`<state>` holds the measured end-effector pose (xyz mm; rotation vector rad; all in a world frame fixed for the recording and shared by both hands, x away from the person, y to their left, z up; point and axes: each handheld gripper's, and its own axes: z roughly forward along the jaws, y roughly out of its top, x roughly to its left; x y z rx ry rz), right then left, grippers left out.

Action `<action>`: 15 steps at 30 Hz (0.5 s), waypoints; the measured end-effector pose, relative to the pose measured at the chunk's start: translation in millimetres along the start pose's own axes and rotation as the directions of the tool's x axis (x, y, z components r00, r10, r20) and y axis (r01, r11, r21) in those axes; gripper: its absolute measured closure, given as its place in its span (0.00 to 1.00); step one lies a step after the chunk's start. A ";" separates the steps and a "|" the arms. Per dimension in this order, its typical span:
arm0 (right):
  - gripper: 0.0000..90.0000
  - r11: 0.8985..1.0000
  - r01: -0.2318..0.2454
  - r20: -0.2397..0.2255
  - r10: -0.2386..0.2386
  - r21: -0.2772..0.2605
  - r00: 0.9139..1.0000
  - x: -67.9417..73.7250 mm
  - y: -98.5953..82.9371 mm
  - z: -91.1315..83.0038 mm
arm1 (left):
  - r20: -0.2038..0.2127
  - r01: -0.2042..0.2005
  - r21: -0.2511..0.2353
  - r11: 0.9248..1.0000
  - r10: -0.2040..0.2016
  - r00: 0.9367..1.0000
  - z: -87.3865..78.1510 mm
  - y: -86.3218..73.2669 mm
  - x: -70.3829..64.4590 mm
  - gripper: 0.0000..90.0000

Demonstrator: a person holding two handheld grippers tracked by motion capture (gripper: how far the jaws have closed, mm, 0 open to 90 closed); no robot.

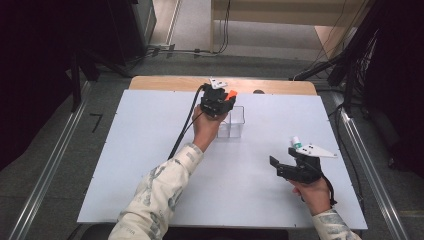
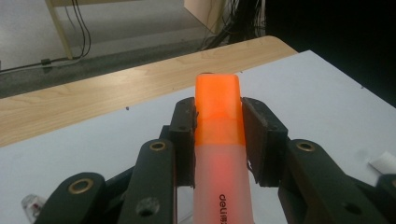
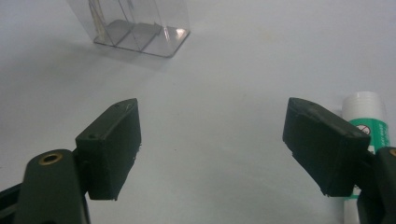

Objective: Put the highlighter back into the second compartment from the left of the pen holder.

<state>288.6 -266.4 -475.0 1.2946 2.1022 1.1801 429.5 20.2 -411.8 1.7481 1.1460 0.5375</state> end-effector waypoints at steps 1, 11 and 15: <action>0.20 1.000 0.000 0.000 0.000 0.001 1.000 0.1 0.0 0.2 | -0.003 -0.001 0.004 1.000 0.001 1.000 1.4 0.8 0.1 0.75; 0.20 1.000 -0.001 0.000 0.001 0.004 1.000 -0.5 -0.4 -0.1 | -0.009 0.002 0.006 1.000 -0.002 1.000 13.2 5.7 -1.6 0.75; 0.20 1.000 -0.002 0.000 0.002 0.004 1.000 -0.6 -0.5 -0.1 | -0.006 0.007 0.005 1.000 -0.007 1.000 16.2 7.4 -2.2 0.75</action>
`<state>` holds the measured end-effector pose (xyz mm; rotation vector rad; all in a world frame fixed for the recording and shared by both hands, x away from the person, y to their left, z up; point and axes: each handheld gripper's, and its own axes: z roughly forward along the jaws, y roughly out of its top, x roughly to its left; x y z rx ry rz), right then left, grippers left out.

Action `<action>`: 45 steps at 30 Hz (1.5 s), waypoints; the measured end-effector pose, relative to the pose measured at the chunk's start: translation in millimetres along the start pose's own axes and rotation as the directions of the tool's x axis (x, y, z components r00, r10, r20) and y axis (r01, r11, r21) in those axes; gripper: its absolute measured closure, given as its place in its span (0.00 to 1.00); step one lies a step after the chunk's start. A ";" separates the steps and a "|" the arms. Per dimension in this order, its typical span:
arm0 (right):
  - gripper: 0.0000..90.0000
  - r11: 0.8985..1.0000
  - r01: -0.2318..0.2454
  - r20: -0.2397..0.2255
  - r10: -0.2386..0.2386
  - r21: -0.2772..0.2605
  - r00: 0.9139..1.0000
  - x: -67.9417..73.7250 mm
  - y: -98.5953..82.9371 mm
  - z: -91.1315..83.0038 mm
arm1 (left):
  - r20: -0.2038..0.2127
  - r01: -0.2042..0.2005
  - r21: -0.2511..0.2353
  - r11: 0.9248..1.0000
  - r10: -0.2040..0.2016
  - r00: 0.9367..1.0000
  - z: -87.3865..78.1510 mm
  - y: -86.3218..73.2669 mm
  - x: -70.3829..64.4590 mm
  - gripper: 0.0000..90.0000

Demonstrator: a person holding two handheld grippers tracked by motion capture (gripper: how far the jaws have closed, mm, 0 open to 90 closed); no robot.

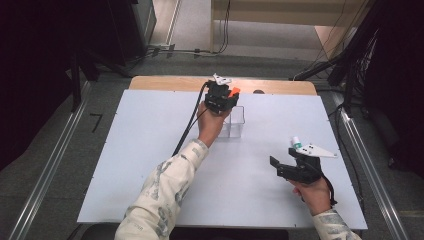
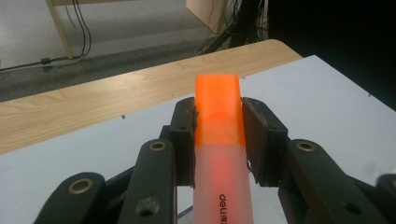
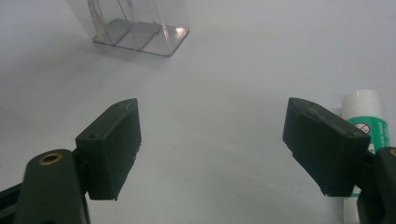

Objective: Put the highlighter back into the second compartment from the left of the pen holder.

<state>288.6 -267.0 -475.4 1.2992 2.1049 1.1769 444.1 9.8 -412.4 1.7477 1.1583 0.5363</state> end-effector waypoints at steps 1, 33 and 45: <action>0.20 1.000 0.000 0.000 0.000 0.000 1.000 0.1 0.0 0.0 | 0.001 0.002 -0.003 1.000 -0.002 1.000 1.0 0.4 -0.5 0.75; 0.20 1.000 -0.002 0.000 0.002 0.003 1.000 -0.1 -0.3 0.6 | 0.001 0.004 0.010 1.000 -0.004 1.000 -0.7 -2.9 1.5 0.74; 0.20 1.000 0.000 0.001 0.000 0.005 1.000 0.6 -0.4 0.9 | -0.004 -0.003 0.015 1.000 0.003 1.000 -14.2 -10.3 5.0 0.65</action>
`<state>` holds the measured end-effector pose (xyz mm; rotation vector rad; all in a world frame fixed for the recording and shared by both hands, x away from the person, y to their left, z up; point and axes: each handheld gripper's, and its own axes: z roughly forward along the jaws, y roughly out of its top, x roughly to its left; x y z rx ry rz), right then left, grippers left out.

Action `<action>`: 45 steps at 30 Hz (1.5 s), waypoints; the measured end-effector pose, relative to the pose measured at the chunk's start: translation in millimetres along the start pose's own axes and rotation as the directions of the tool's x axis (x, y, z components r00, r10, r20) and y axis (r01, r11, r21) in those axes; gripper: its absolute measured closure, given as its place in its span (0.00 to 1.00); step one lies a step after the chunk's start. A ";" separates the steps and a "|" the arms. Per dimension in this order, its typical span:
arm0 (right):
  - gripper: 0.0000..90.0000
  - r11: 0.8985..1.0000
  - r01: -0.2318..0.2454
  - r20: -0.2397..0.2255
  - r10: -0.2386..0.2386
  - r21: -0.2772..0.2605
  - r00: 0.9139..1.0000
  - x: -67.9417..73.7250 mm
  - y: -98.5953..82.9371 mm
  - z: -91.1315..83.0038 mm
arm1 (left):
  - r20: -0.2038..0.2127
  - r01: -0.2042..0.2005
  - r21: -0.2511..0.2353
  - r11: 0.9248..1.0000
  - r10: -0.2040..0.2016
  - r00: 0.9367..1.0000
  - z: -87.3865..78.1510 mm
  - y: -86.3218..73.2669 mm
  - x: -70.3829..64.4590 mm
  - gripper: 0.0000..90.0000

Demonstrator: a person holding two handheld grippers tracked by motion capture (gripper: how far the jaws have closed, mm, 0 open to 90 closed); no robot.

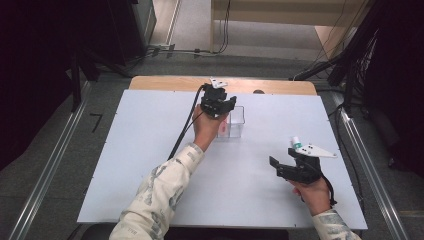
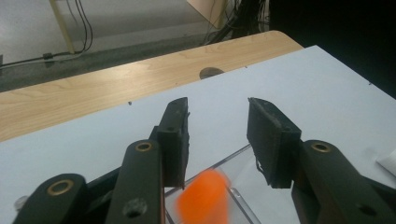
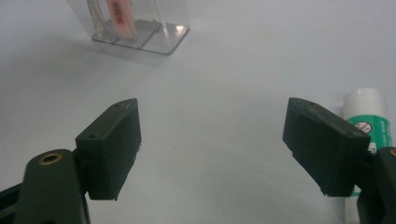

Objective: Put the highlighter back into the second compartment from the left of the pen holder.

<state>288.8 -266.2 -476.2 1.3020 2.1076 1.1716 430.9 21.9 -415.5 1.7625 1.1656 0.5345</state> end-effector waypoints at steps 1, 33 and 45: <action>0.20 1.000 -0.001 0.000 0.001 0.001 1.000 0.1 0.0 0.0 | -0.001 -0.004 0.001 1.000 0.004 1.000 -1.6 -0.6 0.9 0.64; 0.20 1.000 0.004 0.018 -0.004 0.013 1.000 0.3 -0.5 1.7 | 0.042 -0.011 -0.046 0.999 0.013 0.999 -81.9 -48.1 12.0 0.32; 0.20 1.000 0.008 0.020 -0.009 0.018 1.000 1.8 -0.4 2.7 | 0.024 0.004 -0.018 1.000 -0.003 1.000 -100.2 -74.9 26.7 0.30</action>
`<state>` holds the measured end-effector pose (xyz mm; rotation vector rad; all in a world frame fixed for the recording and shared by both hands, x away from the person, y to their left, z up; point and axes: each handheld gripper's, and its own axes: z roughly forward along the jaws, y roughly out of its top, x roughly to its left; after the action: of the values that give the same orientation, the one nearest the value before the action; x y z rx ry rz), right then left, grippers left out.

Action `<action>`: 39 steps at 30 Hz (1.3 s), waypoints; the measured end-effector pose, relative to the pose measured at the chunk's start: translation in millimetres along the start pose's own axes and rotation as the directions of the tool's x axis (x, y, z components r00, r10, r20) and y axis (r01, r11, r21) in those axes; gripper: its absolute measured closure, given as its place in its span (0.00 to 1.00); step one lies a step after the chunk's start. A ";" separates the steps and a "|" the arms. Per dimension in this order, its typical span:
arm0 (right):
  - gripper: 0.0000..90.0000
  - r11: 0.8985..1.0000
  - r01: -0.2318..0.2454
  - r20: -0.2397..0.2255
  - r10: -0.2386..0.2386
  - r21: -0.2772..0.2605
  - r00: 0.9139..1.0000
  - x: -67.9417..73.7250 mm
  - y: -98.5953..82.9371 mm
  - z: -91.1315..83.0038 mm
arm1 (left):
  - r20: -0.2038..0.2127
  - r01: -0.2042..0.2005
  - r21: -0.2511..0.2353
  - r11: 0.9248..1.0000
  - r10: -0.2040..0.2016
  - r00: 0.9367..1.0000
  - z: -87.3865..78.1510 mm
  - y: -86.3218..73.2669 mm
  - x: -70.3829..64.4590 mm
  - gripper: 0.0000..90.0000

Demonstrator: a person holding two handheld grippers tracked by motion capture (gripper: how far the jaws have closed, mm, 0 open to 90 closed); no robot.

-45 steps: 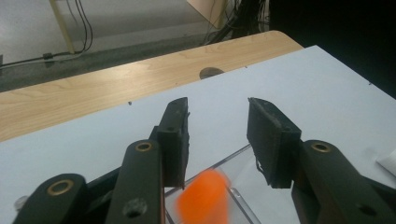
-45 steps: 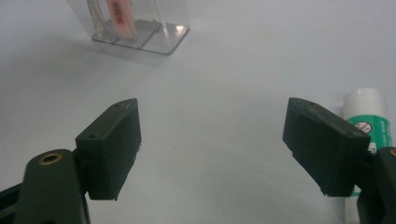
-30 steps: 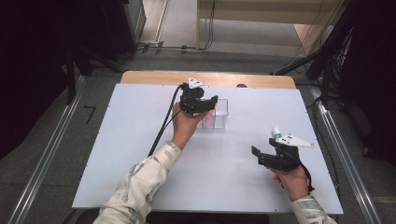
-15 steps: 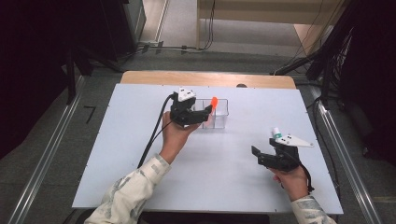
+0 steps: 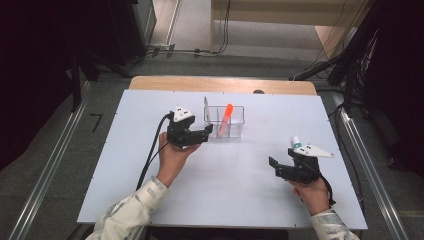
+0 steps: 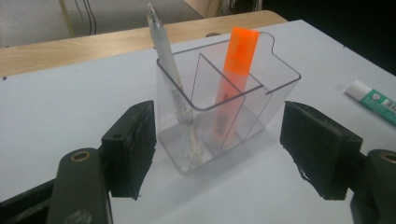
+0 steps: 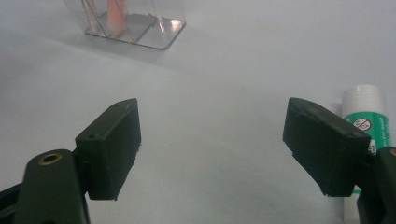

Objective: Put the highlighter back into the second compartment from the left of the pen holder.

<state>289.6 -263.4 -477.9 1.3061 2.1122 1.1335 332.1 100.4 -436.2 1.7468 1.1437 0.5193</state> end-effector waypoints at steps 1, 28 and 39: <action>0.20 1.000 0.001 0.000 -0.001 -0.003 1.000 -0.2 0.0 -0.4 | -0.003 -0.001 0.004 1.000 0.001 1.000 -2.1 -2.1 1.2 0.30; 0.20 1.000 0.000 0.009 0.001 -0.010 1.000 -2.0 -0.7 -4.5 | -0.127 0.105 0.057 0.993 -0.097 0.987 -58.1 -60.5 55.6 0.22; 0.19 1.000 -0.003 0.015 0.003 -0.010 1.000 -3.3 -1.4 -5.3 | -0.181 0.078 0.035 0.996 -0.070 0.981 -71.5 -70.0 63.6 0.22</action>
<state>286.7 -268.9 -476.2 1.3098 2.0921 1.1299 276.0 197.8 -473.8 1.7127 1.3498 0.6213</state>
